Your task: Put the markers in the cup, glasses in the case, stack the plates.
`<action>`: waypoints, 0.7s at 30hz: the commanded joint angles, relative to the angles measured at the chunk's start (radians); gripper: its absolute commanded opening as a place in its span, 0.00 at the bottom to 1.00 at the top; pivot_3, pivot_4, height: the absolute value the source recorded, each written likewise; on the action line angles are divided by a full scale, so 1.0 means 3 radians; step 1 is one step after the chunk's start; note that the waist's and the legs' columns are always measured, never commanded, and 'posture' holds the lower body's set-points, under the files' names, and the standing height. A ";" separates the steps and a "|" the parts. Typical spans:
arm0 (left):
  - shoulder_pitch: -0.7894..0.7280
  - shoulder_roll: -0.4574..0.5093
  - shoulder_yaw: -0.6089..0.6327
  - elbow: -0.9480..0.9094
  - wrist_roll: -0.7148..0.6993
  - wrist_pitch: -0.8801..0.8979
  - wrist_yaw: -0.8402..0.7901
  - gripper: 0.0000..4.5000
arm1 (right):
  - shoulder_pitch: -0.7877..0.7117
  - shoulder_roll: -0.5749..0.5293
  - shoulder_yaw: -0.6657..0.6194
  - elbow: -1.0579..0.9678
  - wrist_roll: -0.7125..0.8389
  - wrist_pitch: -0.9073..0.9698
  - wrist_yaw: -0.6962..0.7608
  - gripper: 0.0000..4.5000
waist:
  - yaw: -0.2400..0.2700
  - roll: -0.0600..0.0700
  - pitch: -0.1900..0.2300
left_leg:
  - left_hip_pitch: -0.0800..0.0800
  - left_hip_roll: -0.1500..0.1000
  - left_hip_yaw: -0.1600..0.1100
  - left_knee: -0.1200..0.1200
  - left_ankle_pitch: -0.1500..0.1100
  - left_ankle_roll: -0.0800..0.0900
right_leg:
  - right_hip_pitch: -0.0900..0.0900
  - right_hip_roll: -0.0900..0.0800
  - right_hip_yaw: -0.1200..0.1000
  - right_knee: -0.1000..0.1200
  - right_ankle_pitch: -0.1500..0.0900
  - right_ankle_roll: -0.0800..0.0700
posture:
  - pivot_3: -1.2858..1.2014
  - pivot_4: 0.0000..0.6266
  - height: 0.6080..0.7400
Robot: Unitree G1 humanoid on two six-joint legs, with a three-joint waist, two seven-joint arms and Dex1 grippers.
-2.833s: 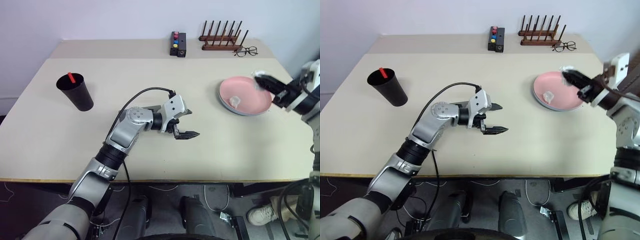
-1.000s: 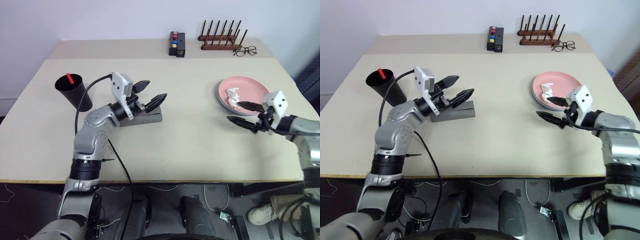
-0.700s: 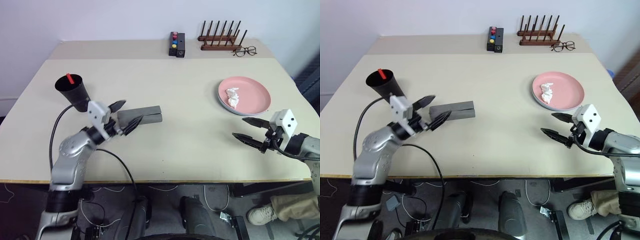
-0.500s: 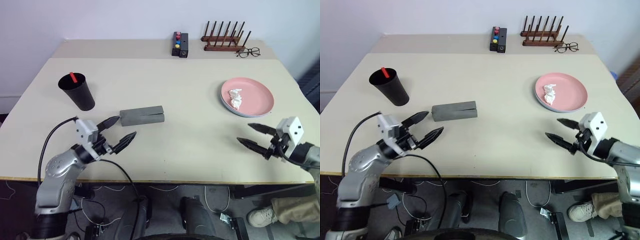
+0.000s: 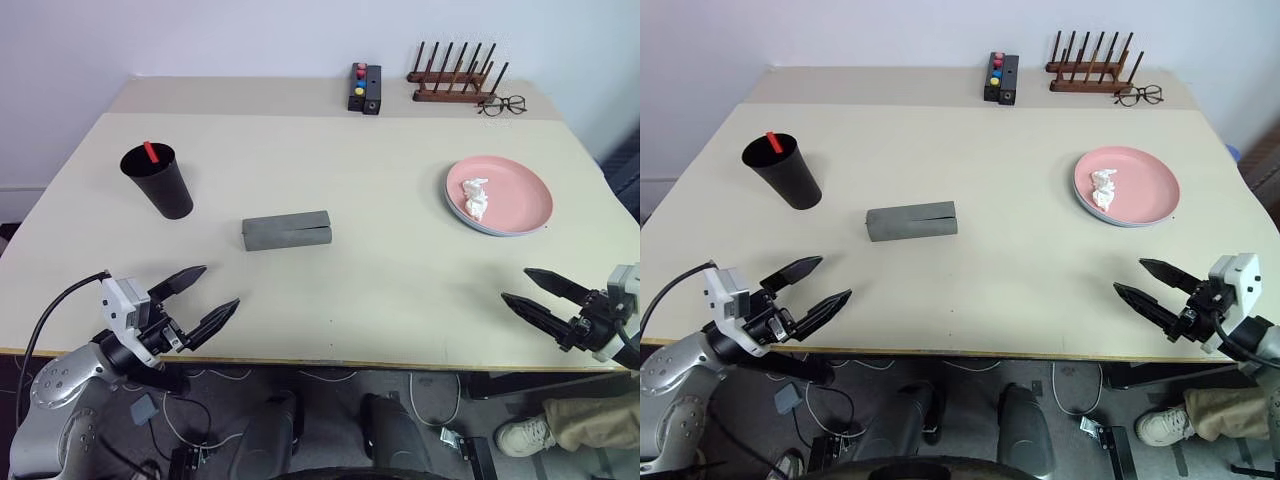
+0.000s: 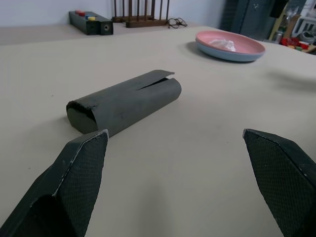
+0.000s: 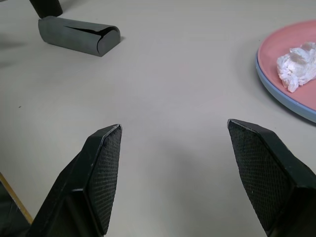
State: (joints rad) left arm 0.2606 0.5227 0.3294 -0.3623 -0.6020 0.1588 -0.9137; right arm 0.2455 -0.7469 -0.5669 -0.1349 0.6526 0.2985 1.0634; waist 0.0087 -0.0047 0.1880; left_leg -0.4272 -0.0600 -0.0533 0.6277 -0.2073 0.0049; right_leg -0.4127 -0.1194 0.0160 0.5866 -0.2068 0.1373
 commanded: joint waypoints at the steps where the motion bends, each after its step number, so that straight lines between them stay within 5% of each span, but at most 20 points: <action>1: -0.0024 0.0027 0.0036 -0.0104 -0.0085 -0.0041 -0.0024 1.00 | -0.0042 0.0000 -0.0096 -0.0120 0.0071 -0.0022 -0.0044 0.77 | 0.0005 0.0001 -0.0001 | 0.0000 0.0001 0.0001 -0.0002 0.0000 0.0000 | 0.0000 0.0000 -0.0001 -0.0003 0.0001 -0.0002 | 0.52 0.24 1.00; 21: -0.0098 0.0107 -0.0002 -0.0092 -0.0104 0.0058 0.0029 1.00 | -0.0092 -0.0010 0.0002 -0.0097 -0.0094 -0.0119 -0.0098 0.77 | 0.0008 0.0001 -0.0001 | -0.0001 0.0003 0.0006 -0.0007 -0.0001 0.0000 | 0.0001 0.0000 -0.0002 -0.0016 0.0008 -0.0012 | 0.52 0.24 1.00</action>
State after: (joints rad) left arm 0.2385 0.5502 0.3281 -0.3624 -0.6234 0.1730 -0.9111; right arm 0.2248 -0.7545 -0.5595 -0.1550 0.6292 0.2863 1.0366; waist 0.0110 -0.0043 0.1877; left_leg -0.4275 -0.0590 -0.0514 0.6255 -0.2075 0.0050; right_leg -0.4125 -0.1196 0.0154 0.5817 -0.2045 0.1336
